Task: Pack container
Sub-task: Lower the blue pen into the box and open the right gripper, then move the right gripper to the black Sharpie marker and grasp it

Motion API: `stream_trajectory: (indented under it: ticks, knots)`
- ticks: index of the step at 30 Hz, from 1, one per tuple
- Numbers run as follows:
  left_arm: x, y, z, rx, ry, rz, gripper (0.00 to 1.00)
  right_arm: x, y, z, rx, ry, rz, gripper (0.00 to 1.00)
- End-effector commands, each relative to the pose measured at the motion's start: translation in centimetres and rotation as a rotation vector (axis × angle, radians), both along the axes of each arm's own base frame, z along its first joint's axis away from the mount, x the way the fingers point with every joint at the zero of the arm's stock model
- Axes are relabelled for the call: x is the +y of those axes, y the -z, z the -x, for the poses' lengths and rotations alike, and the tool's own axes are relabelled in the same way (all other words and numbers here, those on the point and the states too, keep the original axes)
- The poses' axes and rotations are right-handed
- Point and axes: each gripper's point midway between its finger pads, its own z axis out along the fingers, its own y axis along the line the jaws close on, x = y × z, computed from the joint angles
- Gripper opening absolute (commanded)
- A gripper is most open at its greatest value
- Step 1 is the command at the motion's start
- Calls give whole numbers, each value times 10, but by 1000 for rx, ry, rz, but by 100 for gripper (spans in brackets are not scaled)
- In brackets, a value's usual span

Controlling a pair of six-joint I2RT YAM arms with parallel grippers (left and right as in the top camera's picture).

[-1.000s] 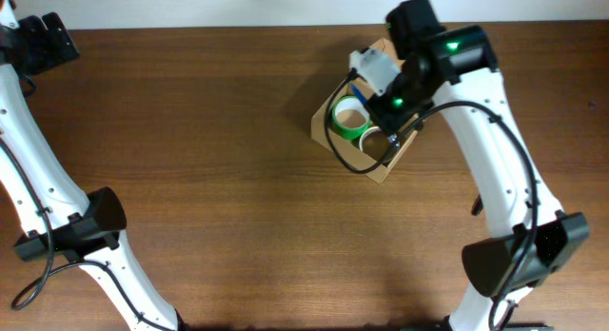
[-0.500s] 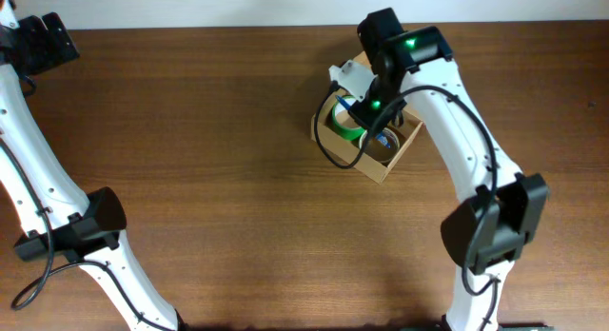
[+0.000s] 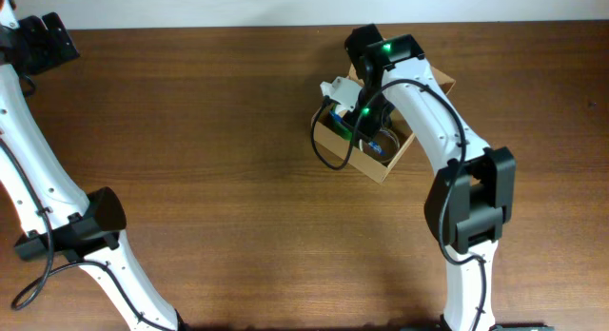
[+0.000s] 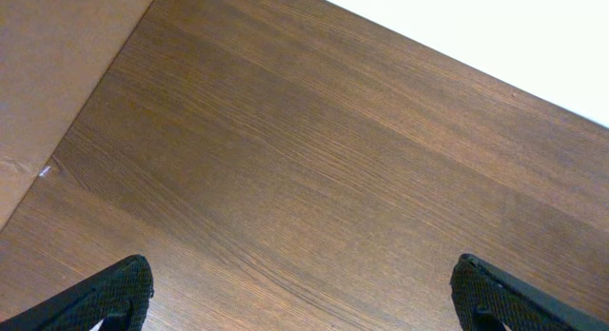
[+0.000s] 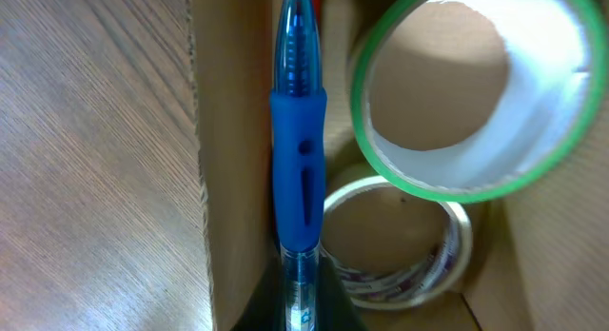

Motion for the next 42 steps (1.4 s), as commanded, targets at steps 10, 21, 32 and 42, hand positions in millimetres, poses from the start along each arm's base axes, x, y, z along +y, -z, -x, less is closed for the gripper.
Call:
stream_trajectory:
  ticks: [10,21,32,42]
  knots:
    - [-1,-12,7,-24,6,-11,100,20,30,7,88,-17,-49,4]
    - [-2,-12,7,-24,6,-10,100,19,46,9,99,8,-43,34]
    - [-2,-12,7,-24,7,-11,100,25,-20,-15,-33,83,-83,39]
    - [-1,-12,7,-24,6,-11,100,-15,-228,10,-469,300,-130,40]
